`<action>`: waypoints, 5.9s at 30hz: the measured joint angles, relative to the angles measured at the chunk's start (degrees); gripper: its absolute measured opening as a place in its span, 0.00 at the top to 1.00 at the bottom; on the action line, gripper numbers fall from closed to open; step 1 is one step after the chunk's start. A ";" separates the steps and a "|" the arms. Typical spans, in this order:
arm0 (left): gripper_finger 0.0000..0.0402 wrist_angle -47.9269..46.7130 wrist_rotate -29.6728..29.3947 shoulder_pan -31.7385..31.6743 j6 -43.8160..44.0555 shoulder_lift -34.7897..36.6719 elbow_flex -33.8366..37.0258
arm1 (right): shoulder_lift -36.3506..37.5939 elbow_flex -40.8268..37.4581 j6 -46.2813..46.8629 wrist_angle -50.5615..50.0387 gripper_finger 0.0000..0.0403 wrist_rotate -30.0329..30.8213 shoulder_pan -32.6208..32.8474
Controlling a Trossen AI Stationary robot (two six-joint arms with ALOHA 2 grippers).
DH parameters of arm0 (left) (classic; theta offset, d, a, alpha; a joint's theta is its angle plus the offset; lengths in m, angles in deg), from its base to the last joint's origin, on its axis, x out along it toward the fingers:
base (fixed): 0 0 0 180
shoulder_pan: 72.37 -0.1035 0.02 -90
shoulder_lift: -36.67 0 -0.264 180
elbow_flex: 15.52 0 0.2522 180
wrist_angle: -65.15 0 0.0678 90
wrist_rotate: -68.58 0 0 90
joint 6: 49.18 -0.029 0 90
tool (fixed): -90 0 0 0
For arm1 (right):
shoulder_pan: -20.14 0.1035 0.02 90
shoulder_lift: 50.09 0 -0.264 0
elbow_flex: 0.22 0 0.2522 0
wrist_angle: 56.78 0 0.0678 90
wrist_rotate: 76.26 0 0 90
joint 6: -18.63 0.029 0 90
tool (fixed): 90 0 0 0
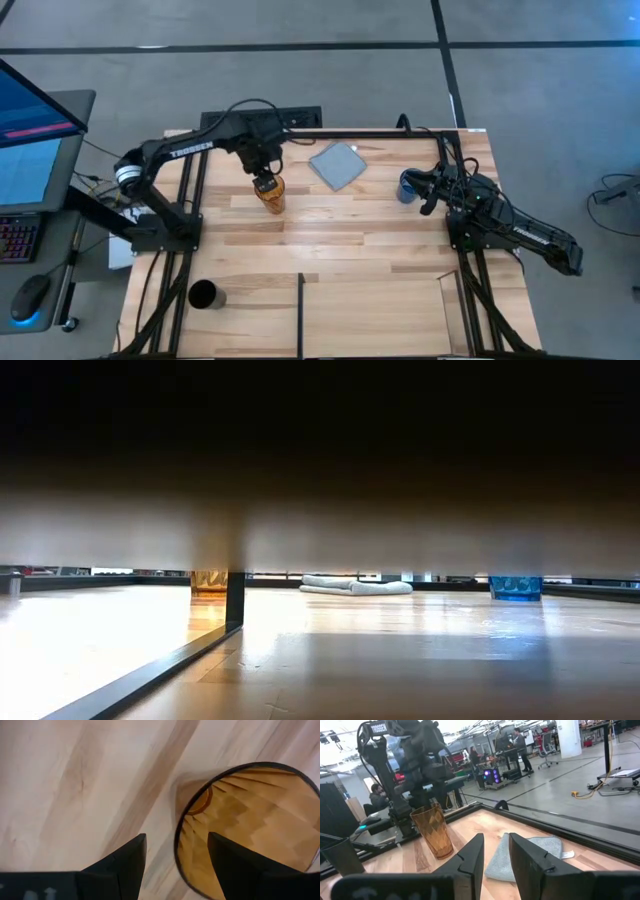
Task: Stack small to large cups/mugs on shelf
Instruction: Put the brown cup on the shelf
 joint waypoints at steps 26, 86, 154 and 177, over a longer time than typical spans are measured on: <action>0.99 1.35 -1.48 0.85 -3.11 -1.16 1.57 | 0.00 0.01 0.00 0.02 0.72 0.01 0.00; 1.00 -5.12 -4.63 51.52 12.55 -28.34 -53.44 | -1.53 0.01 2.40 -0.69 0.72 4.46 0.05; 0.93 1.53 4.43 50.16 6.08 -34.85 -52.37 | -8.07 0.01 5.97 -0.73 0.72 4.37 0.00; 0.83 5.72 6.26 49.49 5.84 -34.85 -52.37 | -8.07 0.02 5.97 -0.75 0.72 4.39 0.00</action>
